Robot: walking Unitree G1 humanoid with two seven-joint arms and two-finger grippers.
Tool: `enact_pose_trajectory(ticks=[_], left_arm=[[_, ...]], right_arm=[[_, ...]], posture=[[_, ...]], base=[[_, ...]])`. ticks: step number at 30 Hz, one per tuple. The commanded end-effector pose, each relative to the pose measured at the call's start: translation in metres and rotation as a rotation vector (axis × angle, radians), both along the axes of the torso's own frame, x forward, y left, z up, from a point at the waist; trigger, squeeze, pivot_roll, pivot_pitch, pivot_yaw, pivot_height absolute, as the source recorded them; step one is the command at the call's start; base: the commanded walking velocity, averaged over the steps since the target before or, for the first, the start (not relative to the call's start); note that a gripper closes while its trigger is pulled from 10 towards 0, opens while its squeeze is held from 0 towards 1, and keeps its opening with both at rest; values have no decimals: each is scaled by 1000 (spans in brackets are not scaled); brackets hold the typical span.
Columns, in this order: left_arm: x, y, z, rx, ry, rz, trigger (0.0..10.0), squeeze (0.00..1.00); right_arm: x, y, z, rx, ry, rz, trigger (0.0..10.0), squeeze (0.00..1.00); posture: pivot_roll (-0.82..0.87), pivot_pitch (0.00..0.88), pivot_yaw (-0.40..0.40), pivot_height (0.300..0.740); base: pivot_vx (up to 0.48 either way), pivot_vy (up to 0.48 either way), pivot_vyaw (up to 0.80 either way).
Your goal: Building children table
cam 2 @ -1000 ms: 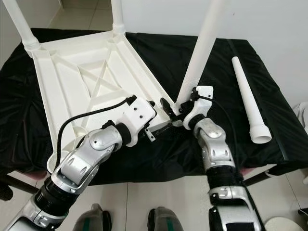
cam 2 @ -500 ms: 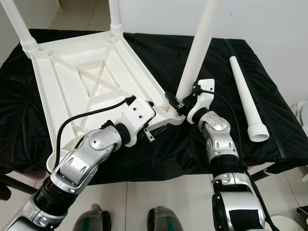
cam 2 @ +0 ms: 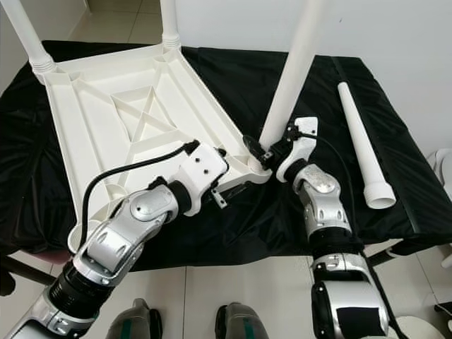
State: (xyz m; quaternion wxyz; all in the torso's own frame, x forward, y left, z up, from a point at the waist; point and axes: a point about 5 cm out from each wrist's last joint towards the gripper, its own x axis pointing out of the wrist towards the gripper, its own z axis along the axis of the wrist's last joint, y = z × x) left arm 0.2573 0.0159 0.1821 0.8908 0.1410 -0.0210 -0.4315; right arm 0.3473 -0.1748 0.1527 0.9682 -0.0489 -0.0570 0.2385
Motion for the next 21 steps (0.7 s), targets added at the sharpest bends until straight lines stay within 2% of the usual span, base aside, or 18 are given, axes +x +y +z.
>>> enact_pose_trajectory(ticks=[1, 2, 3, 6, 9, 13, 14, 15, 17, 18, 21], left_arm=[[-3, 0, -1, 7, 6, -11, 10000, 0], [-3, 0, -1, 7, 8, -11, 10000, 0], [-3, 0, -1, 7, 8, -11, 10000, 0], [-3, 0, -1, 8, 8, -12, 10000, 0], [-3, 0, -1, 7, 8, -14, 10000, 0], [-3, 0, -1, 6, 8, -14, 10000, 0], [-3, 0, -1, 7, 8, -14, 10000, 0], [-3, 0, -1, 7, 8, -14, 10000, 0], [-3, -1, -1, 8, 7, -14, 10000, 0], [-3, -1, -1, 8, 7, -14, 10000, 0], [-3, -1, 0, 7, 5, -11, 10000, 0]], right_arm=[[-1, -1, -7, 9, 34, -40, 0, 0], [-1, 6, -8, 64, 43, -114, 0, 0], [-1, 6, -8, 64, 43, -114, 0, 0], [-3, 22, -8, 124, 58, -192, 0, 0], [-2, 31, -6, 135, 54, -233, 0, 0], [-2, 32, -5, 136, 50, -246, 0, 0], [0, 36, -5, 140, 54, -309, 0, 0], [0, 36, -5, 140, 54, -309, 0, 0], [3, 42, -3, 147, 71, -473, 0, 0], [3, 42, -3, 147, 71, -473, 0, 0], [3, 47, -1, 148, 80, -576, 0, 0]], posture=[[-73, 52, -56, 740], [-75, 52, -52, 740], [-75, 52, -52, 740], [-75, 51, -50, 740], [-75, 50, -48, 740], [-75, 50, -48, 740], [-76, 49, -51, 740], [-76, 49, -51, 740], [-73, 48, -57, 740], [-73, 48, -57, 740], [-76, 49, -59, 740]], base=[[0, 0, 0], [0, 0, 0], [0, 0, 0], [0, 0, 0], [0, 0, 0], [0, 0, 0], [0, 0, 0], [0, 0, 0], [0, 0, 0], [0, 0, 0], [0, 0, 0]])
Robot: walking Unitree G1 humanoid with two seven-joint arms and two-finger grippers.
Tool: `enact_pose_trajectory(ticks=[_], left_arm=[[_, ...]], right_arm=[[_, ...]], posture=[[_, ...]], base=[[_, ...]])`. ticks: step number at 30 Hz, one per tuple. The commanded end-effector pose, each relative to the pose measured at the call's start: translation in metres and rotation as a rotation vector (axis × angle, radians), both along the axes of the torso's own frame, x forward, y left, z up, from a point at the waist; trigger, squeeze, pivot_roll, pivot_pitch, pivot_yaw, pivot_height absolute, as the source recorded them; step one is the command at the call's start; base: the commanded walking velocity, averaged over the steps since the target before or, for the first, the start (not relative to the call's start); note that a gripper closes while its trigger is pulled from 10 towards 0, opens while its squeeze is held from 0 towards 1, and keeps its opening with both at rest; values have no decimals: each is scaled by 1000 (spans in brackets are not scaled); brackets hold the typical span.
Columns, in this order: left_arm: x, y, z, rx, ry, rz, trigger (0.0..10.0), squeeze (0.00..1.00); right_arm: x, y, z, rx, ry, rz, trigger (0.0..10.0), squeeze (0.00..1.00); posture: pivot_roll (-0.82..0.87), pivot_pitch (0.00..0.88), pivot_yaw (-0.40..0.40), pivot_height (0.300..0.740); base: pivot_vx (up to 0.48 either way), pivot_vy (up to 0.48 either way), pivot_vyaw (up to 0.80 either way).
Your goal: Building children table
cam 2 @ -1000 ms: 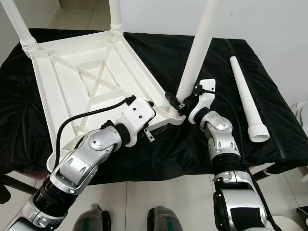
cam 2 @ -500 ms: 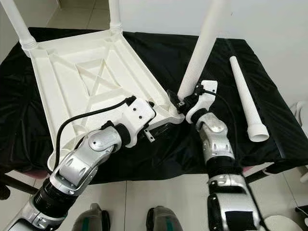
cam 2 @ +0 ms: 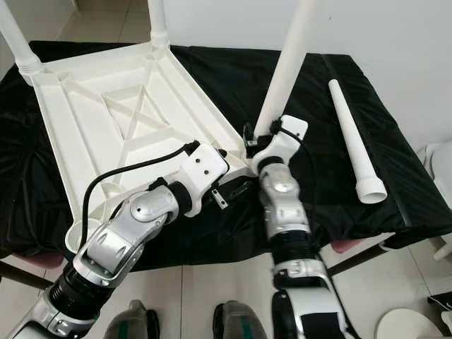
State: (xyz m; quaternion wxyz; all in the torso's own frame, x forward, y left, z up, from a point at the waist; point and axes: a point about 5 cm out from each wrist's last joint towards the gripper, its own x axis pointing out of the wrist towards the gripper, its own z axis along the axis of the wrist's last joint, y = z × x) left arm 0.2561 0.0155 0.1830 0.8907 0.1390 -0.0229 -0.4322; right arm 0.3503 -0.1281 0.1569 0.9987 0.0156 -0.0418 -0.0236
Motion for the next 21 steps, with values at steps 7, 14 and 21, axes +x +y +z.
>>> enact_pose_trajectory(ticks=[7, 14, 21], left_arm=[[-1, -1, -1, 2, 8, 1, 10000, 0], [-1, -1, -1, 2, 9, 3, 10000, 0], [-1, 0, -2, 3, 11, 5, 10000, 0]], right_arm=[[-2, 6, 0, 26, 61, -203, 0, 0], [-5, 2, -2, 18, 64, -198, 2588, 0], [-6, -6, -6, 29, 69, -138, 10000, 1000]], posture=[[-76, 49, -65, 740], [-75, 49, -68, 740], [-77, 46, -68, 740]], base=[[0, 0, 0], [0, 0, 0], [0, 0, 0]])
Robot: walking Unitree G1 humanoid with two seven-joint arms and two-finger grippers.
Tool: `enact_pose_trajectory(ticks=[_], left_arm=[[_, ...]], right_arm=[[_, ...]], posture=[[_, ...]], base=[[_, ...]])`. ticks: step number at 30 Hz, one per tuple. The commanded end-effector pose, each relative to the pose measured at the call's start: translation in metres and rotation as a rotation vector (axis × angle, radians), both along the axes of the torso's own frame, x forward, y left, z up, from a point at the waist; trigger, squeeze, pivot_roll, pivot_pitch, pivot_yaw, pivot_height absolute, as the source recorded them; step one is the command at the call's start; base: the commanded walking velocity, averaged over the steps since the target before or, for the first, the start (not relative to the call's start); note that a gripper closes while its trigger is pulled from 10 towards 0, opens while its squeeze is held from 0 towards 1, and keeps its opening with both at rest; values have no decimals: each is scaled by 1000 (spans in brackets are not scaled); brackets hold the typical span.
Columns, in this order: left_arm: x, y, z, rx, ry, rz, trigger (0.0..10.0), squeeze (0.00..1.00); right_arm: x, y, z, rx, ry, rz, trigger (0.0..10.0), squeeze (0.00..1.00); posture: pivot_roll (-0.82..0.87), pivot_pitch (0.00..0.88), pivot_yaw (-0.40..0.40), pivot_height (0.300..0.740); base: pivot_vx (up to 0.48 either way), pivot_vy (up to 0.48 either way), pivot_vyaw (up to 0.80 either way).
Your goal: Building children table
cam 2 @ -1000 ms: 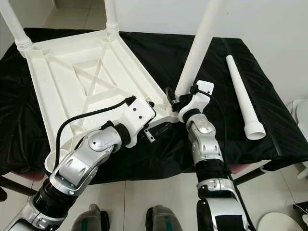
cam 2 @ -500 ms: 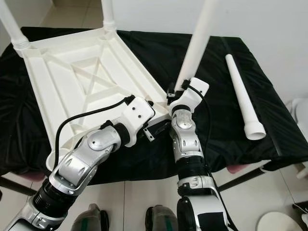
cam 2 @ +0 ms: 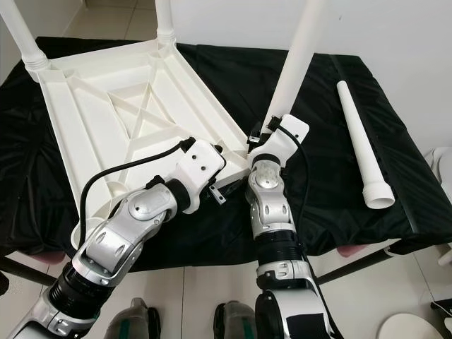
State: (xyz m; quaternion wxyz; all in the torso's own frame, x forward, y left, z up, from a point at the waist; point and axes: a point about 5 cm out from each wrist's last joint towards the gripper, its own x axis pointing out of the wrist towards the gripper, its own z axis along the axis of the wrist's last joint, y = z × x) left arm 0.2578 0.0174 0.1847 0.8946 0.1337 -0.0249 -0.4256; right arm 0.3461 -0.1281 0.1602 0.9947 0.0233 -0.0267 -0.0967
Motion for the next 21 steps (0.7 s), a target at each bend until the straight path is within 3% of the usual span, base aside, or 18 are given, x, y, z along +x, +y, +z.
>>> enact_pose_trajectory(ticks=[1, 8, 9, 10, 12, 15, 18, 21], left_arm=[[-3, -2, -3, 16, 12, -10, 10000, 0], [-3, 2, -9, 31, 27, -12, 10000, 0], [-3, 3, -11, 36, 29, -12, 10000, 0], [-3, 5, -12, 42, 31, -11, 10000, 0], [-3, 6, -12, 45, 32, -11, 10000, 0], [-3, 8, -13, 60, 32, -21, 10000, 0], [-3, 8, -14, 64, 32, -24, 10000, 0], [-4, 8, -14, 73, 32, -34, 10000, 0]], right_arm=[[-3, -9, -9, 15, 29, 16, 10000, 1000], [-1, -24, -2, 7, -24, 186, 10000, 1000], [-1, -25, -1, -5, -31, 242, 10000, 937], [-1, -25, -1, -26, -31, 318, 10000, 0], [-1, -25, -1, -40, -28, 369, 10000, 0], [-1, -25, 1, -110, -48, 562, 10000, 0], [-1, -25, 1, -127, -44, 619, 10000, 0], [3, -29, -1, -212, -22, 728, 10000, 0]], posture=[[-77, 46, -68, 740], [-79, 42, -67, 740], [-79, 39, -64, 740], [-80, 36, -61, 740], [-80, 36, -61, 740], [-79, 30, -54, 740], [-79, 28, -53, 740], [-70, 23, -49, 740]], base=[[0, 0, 0], [0, 0, 0], [0, 0, 0], [0, 0, 0], [0, 0, 0], [0, 0, 0], [0, 0, 0], [0, 0, 0]])
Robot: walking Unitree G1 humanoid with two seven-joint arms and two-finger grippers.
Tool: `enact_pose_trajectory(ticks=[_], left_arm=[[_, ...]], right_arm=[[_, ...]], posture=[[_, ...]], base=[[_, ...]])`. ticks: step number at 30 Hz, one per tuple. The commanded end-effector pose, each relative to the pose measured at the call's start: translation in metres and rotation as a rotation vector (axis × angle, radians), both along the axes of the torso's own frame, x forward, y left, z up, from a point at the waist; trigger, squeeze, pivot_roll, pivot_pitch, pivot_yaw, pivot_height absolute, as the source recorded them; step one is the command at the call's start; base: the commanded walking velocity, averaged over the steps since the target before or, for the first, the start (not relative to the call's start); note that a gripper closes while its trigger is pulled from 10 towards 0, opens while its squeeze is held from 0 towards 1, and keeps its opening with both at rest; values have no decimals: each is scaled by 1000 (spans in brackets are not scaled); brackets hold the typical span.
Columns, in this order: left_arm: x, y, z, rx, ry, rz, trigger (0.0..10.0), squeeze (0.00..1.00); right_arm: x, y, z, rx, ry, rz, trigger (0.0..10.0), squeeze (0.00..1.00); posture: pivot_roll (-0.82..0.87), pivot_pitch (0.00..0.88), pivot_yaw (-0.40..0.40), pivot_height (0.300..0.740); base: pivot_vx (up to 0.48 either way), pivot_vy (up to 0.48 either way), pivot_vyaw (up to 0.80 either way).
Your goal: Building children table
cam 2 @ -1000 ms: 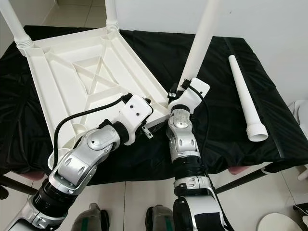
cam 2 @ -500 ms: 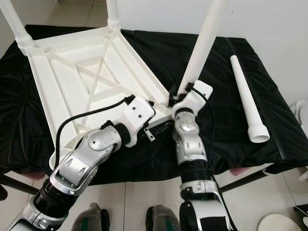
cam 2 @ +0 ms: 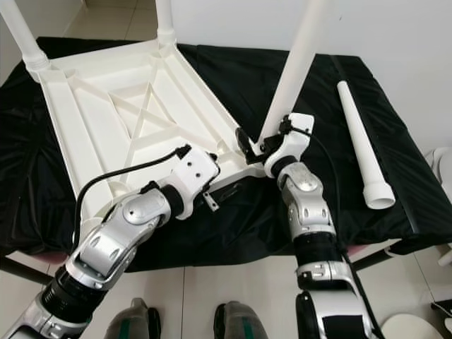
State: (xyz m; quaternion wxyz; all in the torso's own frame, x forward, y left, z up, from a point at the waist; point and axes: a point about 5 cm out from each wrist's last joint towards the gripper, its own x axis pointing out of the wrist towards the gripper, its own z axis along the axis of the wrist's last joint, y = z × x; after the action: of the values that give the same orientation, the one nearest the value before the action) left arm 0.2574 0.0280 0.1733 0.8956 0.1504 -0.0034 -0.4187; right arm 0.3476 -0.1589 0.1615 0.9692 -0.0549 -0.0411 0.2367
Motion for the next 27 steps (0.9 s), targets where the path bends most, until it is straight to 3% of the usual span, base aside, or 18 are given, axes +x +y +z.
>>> enact_pose_trajectory(ticks=[1, 8, 16, 17, 18, 19, 27], left_arm=[[-3, -3, -3, 25, 11, -54, 10000, 0], [-3, -1, -1, 28, 6, -49, 10000, 0], [-3, 0, 0, 29, 5, -42, 10000, 0], [-3, 0, -1, 29, 6, -42, 10000, 0], [-3, -1, -1, 28, 7, -43, 10000, 0], [-3, -1, -1, 27, 7, -44, 10000, 0], [-5, -2, -1, 26, 12, -48, 10000, 0]], right_arm=[[1, 2, -2, -36, 3, 61, 10000, 0], [9, -6, -2, -130, 27, 238, 10000, 0], [13, -16, -6, -169, 73, 273, 9922, 0], [14, -19, -8, -162, 88, 263, 7255, 0], [14, -20, -10, -159, 95, 260, 2824, 0], [14, -20, -13, -145, 103, 263, 0, 0], [11, -24, -20, -100, 118, 262, 0, 0]], posture=[[-70, 23, -49, 740], [-56, 21, -49, 740], [-53, 20, -49, 740], [-52, 21, -49, 740], [-51, 22, -49, 740], [-50, 23, -49, 740], [-55, 29, -48, 740]], base=[[0, 0, 0], [0, 0, 0], [0, 0, 0], [0, 0, 0], [0, 0, 0], [0, 0, 0], [0, 0, 0]])
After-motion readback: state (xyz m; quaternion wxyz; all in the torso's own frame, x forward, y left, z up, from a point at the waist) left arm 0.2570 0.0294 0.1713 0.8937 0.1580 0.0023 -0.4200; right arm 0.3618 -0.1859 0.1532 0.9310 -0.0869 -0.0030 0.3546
